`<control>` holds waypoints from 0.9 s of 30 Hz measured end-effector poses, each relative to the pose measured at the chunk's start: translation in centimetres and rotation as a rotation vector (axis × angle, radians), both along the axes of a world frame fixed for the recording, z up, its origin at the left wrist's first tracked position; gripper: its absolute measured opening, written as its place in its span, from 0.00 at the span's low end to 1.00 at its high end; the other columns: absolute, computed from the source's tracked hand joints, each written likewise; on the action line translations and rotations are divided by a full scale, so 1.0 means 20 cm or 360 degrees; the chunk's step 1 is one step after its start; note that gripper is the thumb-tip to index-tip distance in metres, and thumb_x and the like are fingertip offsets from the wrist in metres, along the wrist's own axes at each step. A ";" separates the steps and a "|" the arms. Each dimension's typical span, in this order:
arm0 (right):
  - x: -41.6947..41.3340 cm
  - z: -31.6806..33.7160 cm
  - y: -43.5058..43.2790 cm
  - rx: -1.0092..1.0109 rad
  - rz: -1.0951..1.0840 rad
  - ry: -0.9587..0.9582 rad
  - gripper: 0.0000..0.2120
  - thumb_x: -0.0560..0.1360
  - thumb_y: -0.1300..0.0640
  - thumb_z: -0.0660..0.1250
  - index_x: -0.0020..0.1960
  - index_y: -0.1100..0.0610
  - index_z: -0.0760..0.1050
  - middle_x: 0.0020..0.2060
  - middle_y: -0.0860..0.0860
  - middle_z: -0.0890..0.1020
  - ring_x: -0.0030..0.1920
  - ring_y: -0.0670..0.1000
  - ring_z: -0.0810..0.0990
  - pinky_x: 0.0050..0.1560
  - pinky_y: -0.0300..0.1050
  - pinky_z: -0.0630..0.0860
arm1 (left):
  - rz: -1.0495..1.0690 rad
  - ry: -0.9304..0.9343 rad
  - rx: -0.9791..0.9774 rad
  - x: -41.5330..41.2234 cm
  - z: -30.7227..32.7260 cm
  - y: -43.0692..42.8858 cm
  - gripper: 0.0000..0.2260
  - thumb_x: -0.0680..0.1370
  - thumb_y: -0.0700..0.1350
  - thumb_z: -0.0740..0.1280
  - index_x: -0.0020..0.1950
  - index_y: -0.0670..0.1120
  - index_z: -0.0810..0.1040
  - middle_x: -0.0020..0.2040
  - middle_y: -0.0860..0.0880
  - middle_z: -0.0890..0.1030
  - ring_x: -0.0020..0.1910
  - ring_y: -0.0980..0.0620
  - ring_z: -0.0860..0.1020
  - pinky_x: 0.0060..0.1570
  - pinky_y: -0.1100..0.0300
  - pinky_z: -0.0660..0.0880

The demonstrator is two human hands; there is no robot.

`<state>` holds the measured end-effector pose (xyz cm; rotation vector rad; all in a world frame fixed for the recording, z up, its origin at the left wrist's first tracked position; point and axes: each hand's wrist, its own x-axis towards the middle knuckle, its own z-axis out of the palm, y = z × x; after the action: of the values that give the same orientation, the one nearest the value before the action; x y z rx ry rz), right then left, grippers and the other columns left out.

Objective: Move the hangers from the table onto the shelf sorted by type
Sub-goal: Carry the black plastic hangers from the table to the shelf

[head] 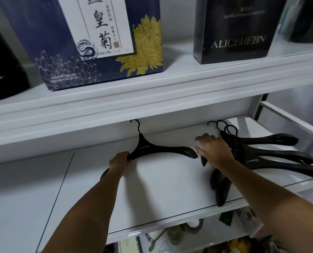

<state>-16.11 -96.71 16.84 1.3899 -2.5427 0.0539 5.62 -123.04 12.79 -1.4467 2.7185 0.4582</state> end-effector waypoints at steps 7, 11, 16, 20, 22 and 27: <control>-0.01 -0.05 -0.01 -0.0031 0.0015 -0.0065 0.21 0.81 0.46 0.57 0.69 0.54 0.70 0.60 0.55 0.77 0.55 0.56 0.78 0.54 0.48 0.72 | -0.0165 -0.0078 -0.0063 0.01 -0.03 -0.01 0.11 0.79 0.50 0.59 0.59 0.51 0.76 0.55 0.47 0.79 0.55 0.46 0.77 0.58 0.55 0.68; 0.01 -0.07 -0.04 0.0046 0.0022 -0.0051 0.21 0.81 0.44 0.53 0.71 0.51 0.67 0.61 0.52 0.76 0.58 0.53 0.76 0.56 0.46 0.70 | -0.0190 -0.0050 -0.0049 0.00 -0.03 -0.01 0.09 0.78 0.50 0.61 0.56 0.52 0.77 0.54 0.47 0.80 0.55 0.46 0.77 0.60 0.53 0.67; 0.04 -0.08 -0.07 0.0073 0.0033 -0.0041 0.21 0.81 0.44 0.52 0.71 0.50 0.66 0.61 0.51 0.76 0.59 0.52 0.75 0.57 0.45 0.69 | -0.0140 -0.0048 -0.0011 -0.04 -0.02 0.02 0.11 0.78 0.51 0.62 0.57 0.51 0.77 0.54 0.46 0.79 0.55 0.45 0.77 0.62 0.52 0.66; 0.02 -0.07 -0.06 0.0064 0.0030 -0.0049 0.21 0.81 0.44 0.52 0.71 0.51 0.67 0.61 0.51 0.76 0.59 0.52 0.75 0.57 0.46 0.68 | -0.0162 -0.0171 -0.0044 -0.06 -0.03 0.01 0.17 0.78 0.55 0.63 0.62 0.48 0.76 0.57 0.43 0.74 0.59 0.44 0.74 0.60 0.51 0.71; 0.02 -0.06 -0.06 0.0072 0.0032 -0.0050 0.21 0.81 0.44 0.52 0.71 0.51 0.66 0.61 0.51 0.76 0.59 0.53 0.75 0.57 0.46 0.68 | -0.0181 -0.0297 -0.0077 -0.07 -0.02 0.01 0.21 0.77 0.59 0.62 0.65 0.49 0.73 0.60 0.44 0.73 0.62 0.44 0.72 0.62 0.52 0.68; 0.05 -0.02 -0.07 0.0039 0.0077 -0.0145 0.23 0.81 0.45 0.54 0.73 0.52 0.64 0.66 0.53 0.74 0.62 0.54 0.75 0.61 0.46 0.67 | -0.0359 -0.0294 -0.0273 -0.07 0.06 0.03 0.28 0.78 0.62 0.59 0.74 0.50 0.62 0.70 0.45 0.68 0.68 0.45 0.67 0.66 0.52 0.63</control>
<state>-15.05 -98.10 16.52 1.4908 -2.5909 0.0973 4.25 -122.39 14.00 -1.1268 2.7784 0.0792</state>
